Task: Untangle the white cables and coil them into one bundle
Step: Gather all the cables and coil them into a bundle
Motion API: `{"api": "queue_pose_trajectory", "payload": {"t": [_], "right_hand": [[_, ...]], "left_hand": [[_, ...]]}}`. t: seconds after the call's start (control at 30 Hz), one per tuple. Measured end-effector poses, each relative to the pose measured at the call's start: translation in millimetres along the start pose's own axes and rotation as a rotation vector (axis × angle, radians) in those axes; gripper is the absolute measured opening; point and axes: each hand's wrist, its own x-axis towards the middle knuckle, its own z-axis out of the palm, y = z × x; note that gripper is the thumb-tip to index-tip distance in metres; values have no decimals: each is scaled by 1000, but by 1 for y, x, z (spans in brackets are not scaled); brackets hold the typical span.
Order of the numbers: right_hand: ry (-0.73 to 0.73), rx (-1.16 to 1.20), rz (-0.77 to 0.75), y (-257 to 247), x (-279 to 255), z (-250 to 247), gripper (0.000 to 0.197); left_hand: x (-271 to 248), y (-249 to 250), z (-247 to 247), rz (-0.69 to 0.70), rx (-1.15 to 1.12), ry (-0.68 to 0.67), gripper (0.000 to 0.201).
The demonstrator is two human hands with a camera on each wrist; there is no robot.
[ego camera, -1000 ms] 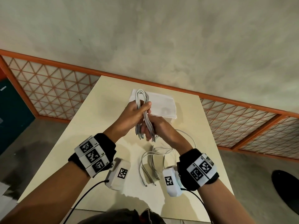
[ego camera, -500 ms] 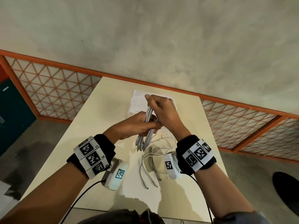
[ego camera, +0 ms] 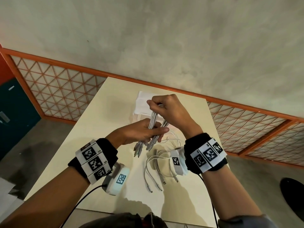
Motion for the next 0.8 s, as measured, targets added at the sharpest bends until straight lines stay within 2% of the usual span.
{"api": "queue_pose_trajectory", "payload": {"t": [0.1, 0.2, 0.27, 0.33, 0.4, 0.47, 0.5, 0.57, 0.63, 0.7, 0.8], "right_hand": [[-37, -35, -11, 3, 0, -1, 41], [11, 48, 20, 1, -2, -4, 35], [108, 232, 111, 0, -6, -5, 33], [136, 411, 270, 4, -15, 0, 52], [-40, 515, 356, 8, -28, 15, 63], [-265, 550, 358, 8, -43, 37, 65], [-312, 538, 377, 9, -49, 44, 66], [-297, 465, 431, 12, -53, 45, 70], [-207, 327, 396, 15, -50, 43, 55], [-120, 191, 275, 14, -47, 43, 34], [-79, 83, 129, 3, -43, 47, 21]], "left_hand": [[0, -3, 2, 11, 30, -21, 37], [1, -2, 4, 78, -6, 45, 38], [2, -2, 4, 160, -115, 124, 37], [3, -1, 1, 240, -237, 210, 36], [5, 1, -4, 281, -323, 295, 36], [7, 1, -12, 305, -364, 371, 35], [8, 0, -16, 301, -370, 411, 34], [10, -7, -25, 289, -348, 501, 34], [13, -17, -32, 289, -286, 633, 36], [16, -25, -36, 281, -200, 784, 39], [21, -29, -36, 241, -214, 920, 44]]}}
